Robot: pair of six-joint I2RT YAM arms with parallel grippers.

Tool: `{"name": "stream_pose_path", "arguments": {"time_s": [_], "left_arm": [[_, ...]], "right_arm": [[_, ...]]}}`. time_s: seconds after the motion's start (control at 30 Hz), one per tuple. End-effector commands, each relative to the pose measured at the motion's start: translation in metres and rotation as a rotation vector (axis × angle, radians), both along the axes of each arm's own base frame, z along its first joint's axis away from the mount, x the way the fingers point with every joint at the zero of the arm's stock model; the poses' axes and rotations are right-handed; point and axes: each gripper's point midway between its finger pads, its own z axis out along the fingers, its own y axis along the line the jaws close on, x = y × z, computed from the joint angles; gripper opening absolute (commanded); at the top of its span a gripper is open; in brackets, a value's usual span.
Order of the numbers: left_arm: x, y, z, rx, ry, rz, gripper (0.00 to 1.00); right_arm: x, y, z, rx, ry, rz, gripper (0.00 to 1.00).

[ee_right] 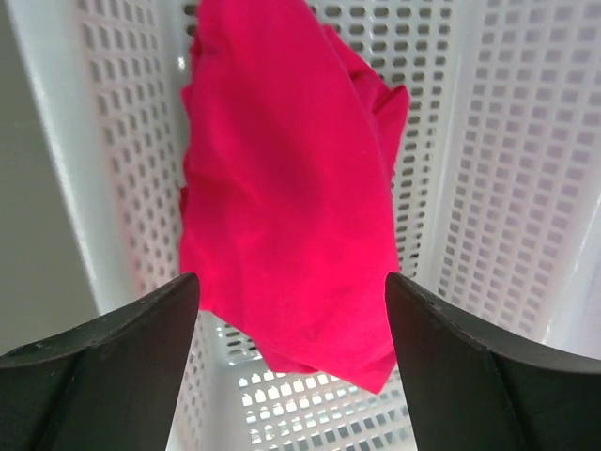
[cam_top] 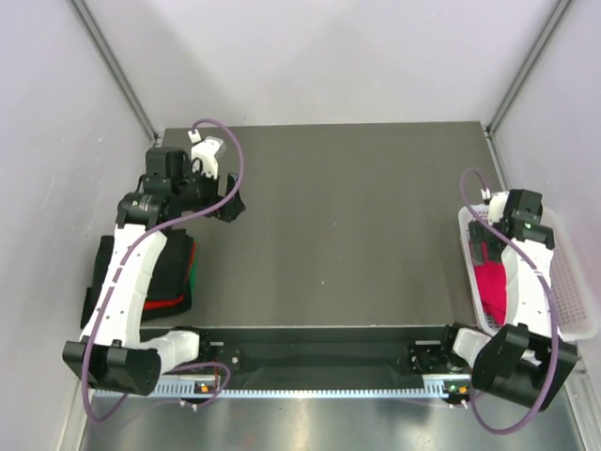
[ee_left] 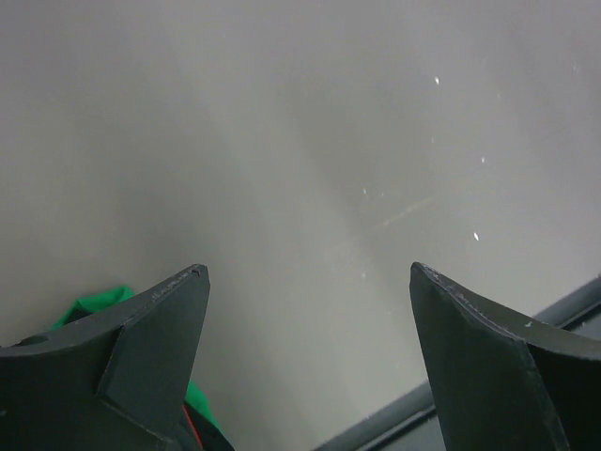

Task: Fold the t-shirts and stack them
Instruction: Grab the tshirt from the pile

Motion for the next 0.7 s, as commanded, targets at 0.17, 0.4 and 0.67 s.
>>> {"name": "stream_pose_path", "arguments": {"time_s": [0.17, 0.4, 0.67], "left_arm": [[0.0, 0.004, 0.02, 0.008, -0.03, 0.01, 0.92], [0.004, 0.012, 0.019, 0.039, -0.033, 0.037, 0.92], [0.003, 0.018, 0.014, 0.023, -0.025, 0.056, 0.92]], "right_arm": [[-0.011, -0.03, -0.024, -0.042, 0.028, -0.022, 0.8], [-0.017, -0.047, -0.049, 0.033, 0.074, -0.02, 0.79], [-0.01, -0.061, -0.065, 0.139, 0.086, -0.059, 0.43]]}}
